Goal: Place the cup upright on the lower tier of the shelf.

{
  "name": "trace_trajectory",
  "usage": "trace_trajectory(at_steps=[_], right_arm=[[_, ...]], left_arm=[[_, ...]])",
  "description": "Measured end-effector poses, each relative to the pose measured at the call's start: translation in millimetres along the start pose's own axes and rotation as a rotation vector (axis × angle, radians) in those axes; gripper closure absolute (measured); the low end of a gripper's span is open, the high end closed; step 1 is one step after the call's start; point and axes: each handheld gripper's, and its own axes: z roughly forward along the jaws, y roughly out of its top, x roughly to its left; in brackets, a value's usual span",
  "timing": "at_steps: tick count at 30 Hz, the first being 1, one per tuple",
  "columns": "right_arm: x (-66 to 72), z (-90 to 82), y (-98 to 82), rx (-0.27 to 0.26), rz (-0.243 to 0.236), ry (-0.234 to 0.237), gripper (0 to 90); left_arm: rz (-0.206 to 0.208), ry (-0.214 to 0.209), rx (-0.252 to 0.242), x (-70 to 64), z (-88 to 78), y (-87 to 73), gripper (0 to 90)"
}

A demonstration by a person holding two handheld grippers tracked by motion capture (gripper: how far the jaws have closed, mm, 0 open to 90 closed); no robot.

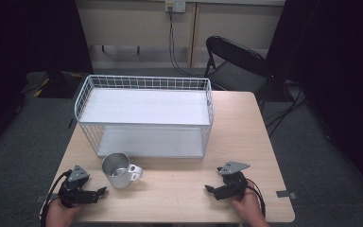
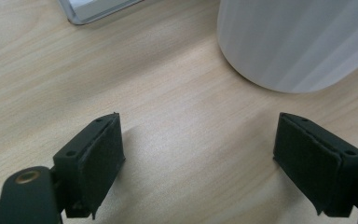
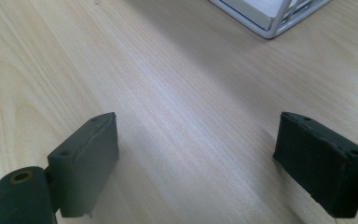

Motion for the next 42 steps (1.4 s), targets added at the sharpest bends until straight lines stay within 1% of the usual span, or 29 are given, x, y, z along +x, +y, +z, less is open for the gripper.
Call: trace_trajectory(at_steps=[5,8,9,10,11,13,14,15,16,17,18,20,22,23,25,27,29,30,31,32,35,36,37,41,42], right_arm=[[0.0,0.0,0.0,0.0,0.0,0.0,12.5],[-0.1,0.0,0.0,0.0,0.0,0.001,12.5],[-0.1,0.0,0.0,0.0,0.0,0.001,12.5],[-0.1,0.0,0.0,0.0,0.0,0.001,12.5],[-0.1,0.0,0.0,0.0,0.0,0.001,12.5],[-0.2,-0.1,0.0,0.0,-0.001,0.002,12.5],[-0.2,-0.1,0.0,0.0,-0.001,0.002,12.5],[-0.3,-0.1,0.0,0.0,-0.001,0.002,12.5],[-0.3,0.0,0.0,0.0,-0.001,0.002,12.5],[-0.3,0.0,0.0,0.0,-0.001,0.002,12.5],[-0.3,0.0,0.0,0.0,-0.001,0.002,12.5],[-0.3,-0.1,0.0,0.0,-0.001,0.002,12.5],[-0.3,-0.1,0.0,0.0,-0.001,0.002,12.5],[-0.3,0.0,0.0,0.0,-0.001,0.002,12.5],[-0.3,-0.1,0.0,0.0,-0.001,0.002,12.5],[-0.3,-0.1,0.0,0.0,-0.001,0.002,12.5],[-0.3,-0.1,0.0,0.0,-0.001,0.002,12.5],[-0.3,-0.1,0.0,0.0,-0.001,0.002,12.5],[-0.3,-0.1,0.0,0.0,-0.001,0.002,12.5],[-0.3,-0.1,0.0,0.0,-0.001,0.002,12.5],[-0.3,0.0,0.0,0.0,-0.001,0.002,12.5],[-0.3,-0.1,0.0,0.0,-0.001,0.002,12.5],[-0.3,-0.1,0.0,0.0,-0.001,0.002,12.5],[-0.3,0.0,0.0,0.0,-0.001,0.002,12.5],[-0.3,0.0,0.0,0.0,-0.001,0.002,12.5]], left_arm=[[0.0,0.0,0.008,0.3,0.0,1.2,15.4],[-0.014,-0.014,0.013,0.7,-1.6,2.4,16.5],[-0.01,-0.022,0.013,0.7,-2.8,2.8,18.2],[-0.002,-0.032,0.007,0.3,-6.3,3.8,19.0],[0.0,-0.035,-0.004,-0.2,-8.5,4.8,19.0],[-0.007,-0.055,-0.03,-1.4,-14.3,7.1,19.0],[-0.007,-0.055,-0.03,-1.4,-14.3,7.1,18.9],[-0.007,-0.072,-0.053,-3.2,-20.9,10.4,18.9],[0.001,-0.081,-0.063,-4.3,-24.5,12.2,18.9],[0.001,-0.081,-0.063,-4.3,-24.5,12.2,18.9],[0.012,-0.114,-0.073,-6.4,-31.8,15.5,19.2],[0.01,-0.127,-0.081,-7.5,-36.3,17.9,21.5],[0.013,-0.15,-0.088,-8.6,-40.5,20.7,22.1],[0.013,-0.15,-0.088,-8.6,-40.5,20.7,22.5],[0.013,-0.171,-0.093,-9.9,-44.4,23.5,22.4],[0.023,-0.191,-0.094,-10.8,-47.3,25.6,24.5],[0.031,-0.209,-0.102,-12.4,-52.1,29.3,24.3],[0.031,-0.209,-0.102,-12.4,-52.1,29.3,24.1],[0.03,-0.227,-0.117,-13.5,-55.6,31.9,24.0],[0.03,-0.227,-0.117,-13.5,-55.6,31.9,23.9],[0.032,-0.25,-0.128,-15.9,-61.3,37.3,23.3],[0.037,-0.254,-0.13,-16.5,-62.6,38.8,23.2],[0.049,-0.263,-0.137,-19.0,-66.0,42.8,23.2],[0.059,-0.268,-0.153,-22.7,-69.7,48.9,22.0],[0.07,-0.267,-0.159,-25.8,-71.5,52.4,21.9]])
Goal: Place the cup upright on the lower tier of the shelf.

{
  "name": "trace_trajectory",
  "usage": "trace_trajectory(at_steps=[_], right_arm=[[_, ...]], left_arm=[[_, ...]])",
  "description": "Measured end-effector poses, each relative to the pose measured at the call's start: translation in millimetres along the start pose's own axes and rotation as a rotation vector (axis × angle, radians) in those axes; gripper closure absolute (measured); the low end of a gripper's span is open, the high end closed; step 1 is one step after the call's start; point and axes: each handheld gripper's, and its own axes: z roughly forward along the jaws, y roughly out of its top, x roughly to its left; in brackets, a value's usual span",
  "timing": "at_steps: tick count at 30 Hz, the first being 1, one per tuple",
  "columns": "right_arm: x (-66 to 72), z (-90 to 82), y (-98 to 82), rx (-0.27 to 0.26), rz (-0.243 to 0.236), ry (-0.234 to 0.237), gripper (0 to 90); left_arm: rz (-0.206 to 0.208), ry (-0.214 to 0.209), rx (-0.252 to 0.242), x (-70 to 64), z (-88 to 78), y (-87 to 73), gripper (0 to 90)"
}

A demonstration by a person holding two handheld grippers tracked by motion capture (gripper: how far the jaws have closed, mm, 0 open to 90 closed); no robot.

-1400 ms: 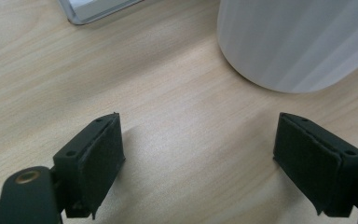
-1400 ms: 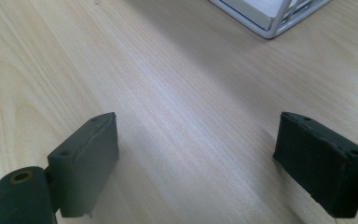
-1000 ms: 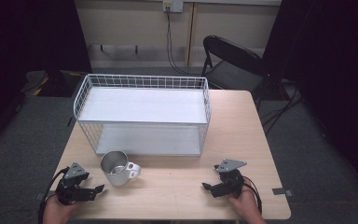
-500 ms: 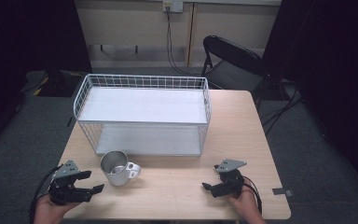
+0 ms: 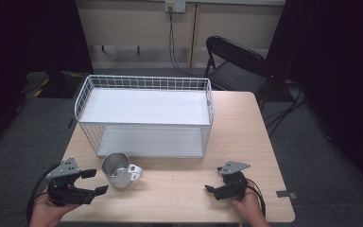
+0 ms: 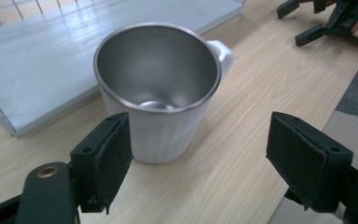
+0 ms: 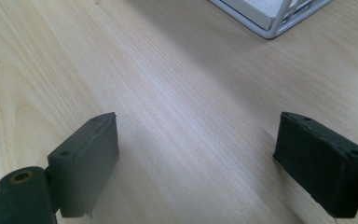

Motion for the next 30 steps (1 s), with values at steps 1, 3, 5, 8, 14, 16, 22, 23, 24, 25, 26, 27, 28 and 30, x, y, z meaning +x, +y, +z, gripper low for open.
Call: trace_trajectory(at_steps=[1,3,5,8,14,16,22,23,24,25,26,27,28,30], right_arm=[[0.0,0.0,0.0,0.0,0.0,0.0,12.5],[0.0,0.0,0.0,0.0,0.0,0.0,12.5],[0.0,0.0,0.0,0.0,0.0,0.0,12.5],[0.0,0.0,0.0,0.0,0.0,0.0,12.5],[0.0,0.0,0.0,0.0,0.0,0.0,12.5],[0.0,0.0,0.0,0.0,0.0,0.0,12.5],[0.0,0.0,0.0,0.0,0.0,0.0,12.5],[0.0,0.0,0.0,0.0,0.0,0.0,12.5],[0.0,0.0,0.0,0.0,0.0,0.0,12.5],[0.0,0.0,0.0,0.0,0.0,0.0,12.5],[0.0,0.0,0.0,0.0,0.0,0.0,12.5],[0.0,0.0,0.0,0.0,0.0,0.0,12.5],[0.0,0.0,0.0,0.0,0.0,0.0,12.5],[0.0,0.0,0.0,0.0,0.0,0.0,12.5]], left_arm=[[0.006,-0.005,-0.001,-1.4,0.3,1.8,21.9],[0.013,-0.003,-0.002,-3.0,0.6,3.4,22.0],[0.024,-0.011,-0.01,-5.6,1.3,6.7,22.7],[0.037,-0.015,-0.016,-8.0,2.0,10.6,24.7],[0.069,-0.031,-0.004,-12.6,11.6,18.3,26.4],[0.079,-0.034,0.0,-12.9,15.6,20.3,27.9],[0.097,-0.032,0.018,-11.9,26.8,24.5,29.2],[0.098,-0.03,0.02,-11.9,28.6,24.6,29.3],[0.098,-0.03,0.02,-11.9,28.6,24.6,29.9],[0.097,-0.035,0.032,-11.9,30.6,24.9,29.9],[0.101,-0.028,0.033,-11.9,32.1,24.9,31.5],[0.105,-0.025,0.036,-11.4,33.0,25.1,31.5],[0.104,-0.024,0.043,-10.7,36.5,25.0,32.4],[0.112,-0.022,0.052,-10.4,38.9,25.0,32.7]])
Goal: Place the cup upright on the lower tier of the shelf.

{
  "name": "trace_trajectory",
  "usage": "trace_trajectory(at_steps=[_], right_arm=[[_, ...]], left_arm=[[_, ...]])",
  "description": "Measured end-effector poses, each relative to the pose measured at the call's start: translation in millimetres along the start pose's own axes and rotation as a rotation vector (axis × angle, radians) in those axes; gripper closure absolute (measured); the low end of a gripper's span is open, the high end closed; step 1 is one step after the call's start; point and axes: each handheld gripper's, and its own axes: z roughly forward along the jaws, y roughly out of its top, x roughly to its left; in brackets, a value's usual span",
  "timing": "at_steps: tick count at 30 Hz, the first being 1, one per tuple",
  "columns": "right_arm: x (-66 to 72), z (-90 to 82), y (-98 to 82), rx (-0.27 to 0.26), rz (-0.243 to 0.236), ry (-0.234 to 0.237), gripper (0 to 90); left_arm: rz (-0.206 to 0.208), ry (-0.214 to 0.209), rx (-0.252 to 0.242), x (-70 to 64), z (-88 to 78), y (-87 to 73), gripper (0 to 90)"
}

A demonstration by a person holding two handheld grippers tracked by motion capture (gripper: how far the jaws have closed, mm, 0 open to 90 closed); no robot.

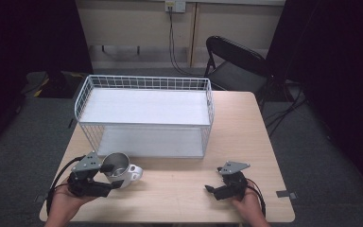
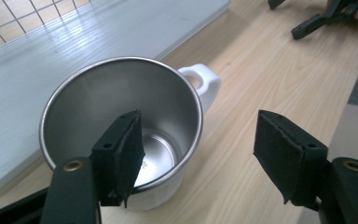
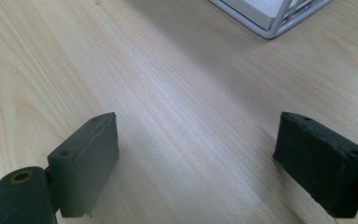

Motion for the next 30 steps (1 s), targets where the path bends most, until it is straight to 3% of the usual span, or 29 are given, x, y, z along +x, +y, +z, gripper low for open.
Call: trace_trajectory(at_steps=[5,12,22,28,30], right_arm=[[0.0,0.0,0.0,0.0,0.0,0.0,12.5],[0.0,0.0,0.0,0.0,0.0,0.0,12.5],[0.0,0.0,0.0,0.0,0.0,0.0,12.5],[-0.1,0.0,0.0,0.0,-0.001,0.001,12.5],[-0.1,0.0,0.0,0.0,-0.001,0.001,12.5]], left_arm=[[0.027,0.009,0.034,0.9,7.0,0.0,35.5],[0.026,0.012,0.057,2.7,11.3,-1.1,43.2],[0.046,0.064,0.094,5.8,18.4,-0.8,53.2],[0.054,0.055,0.088,6.0,21.5,-1.2,58.8],[0.065,0.043,0.087,5.4,23.1,-0.2,66.3]])
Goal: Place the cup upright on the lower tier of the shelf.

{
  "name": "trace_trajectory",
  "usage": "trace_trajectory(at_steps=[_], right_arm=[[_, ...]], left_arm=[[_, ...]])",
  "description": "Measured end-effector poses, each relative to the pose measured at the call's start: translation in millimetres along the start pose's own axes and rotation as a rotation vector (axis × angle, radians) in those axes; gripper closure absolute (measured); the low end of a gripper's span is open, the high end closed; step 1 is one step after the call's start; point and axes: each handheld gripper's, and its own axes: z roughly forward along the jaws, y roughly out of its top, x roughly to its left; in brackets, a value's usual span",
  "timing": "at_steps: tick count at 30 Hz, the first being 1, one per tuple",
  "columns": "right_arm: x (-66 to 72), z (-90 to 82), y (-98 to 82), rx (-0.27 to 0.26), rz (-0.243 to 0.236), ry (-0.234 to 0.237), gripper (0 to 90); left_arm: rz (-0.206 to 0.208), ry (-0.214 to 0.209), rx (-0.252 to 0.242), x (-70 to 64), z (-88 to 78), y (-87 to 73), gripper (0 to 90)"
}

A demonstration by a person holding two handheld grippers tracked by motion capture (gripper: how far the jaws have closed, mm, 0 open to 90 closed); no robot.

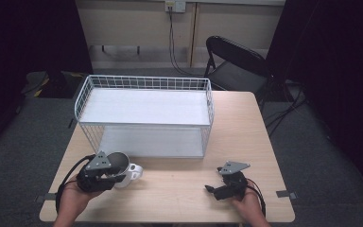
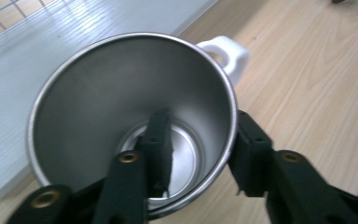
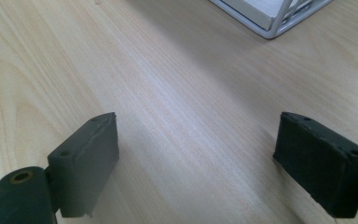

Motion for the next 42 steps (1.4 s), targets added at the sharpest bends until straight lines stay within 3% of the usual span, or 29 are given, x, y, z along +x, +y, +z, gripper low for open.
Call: trace_trajectory(at_steps=[6,15,23,42], right_arm=[[0.0,0.0,0.0,0.0,-0.001,0.0,12.5],[-0.3,0.0,0.0,0.0,-0.002,0.002,12.5],[-0.5,0.0,0.0,0.0,-0.003,0.004,12.5],[-0.6,0.1,0.0,0.0,-0.003,0.005,12.5]], left_arm=[[0.023,0.014,-0.006,-2.5,3.0,1.5,81.6],[0.025,0.023,0.001,-2.8,2.5,2.2,82.3],[0.017,0.057,-0.016,-3.1,0.9,0.7,82.4],[0.06,0.091,-0.035,-6.5,0.9,17.6,82.4]])
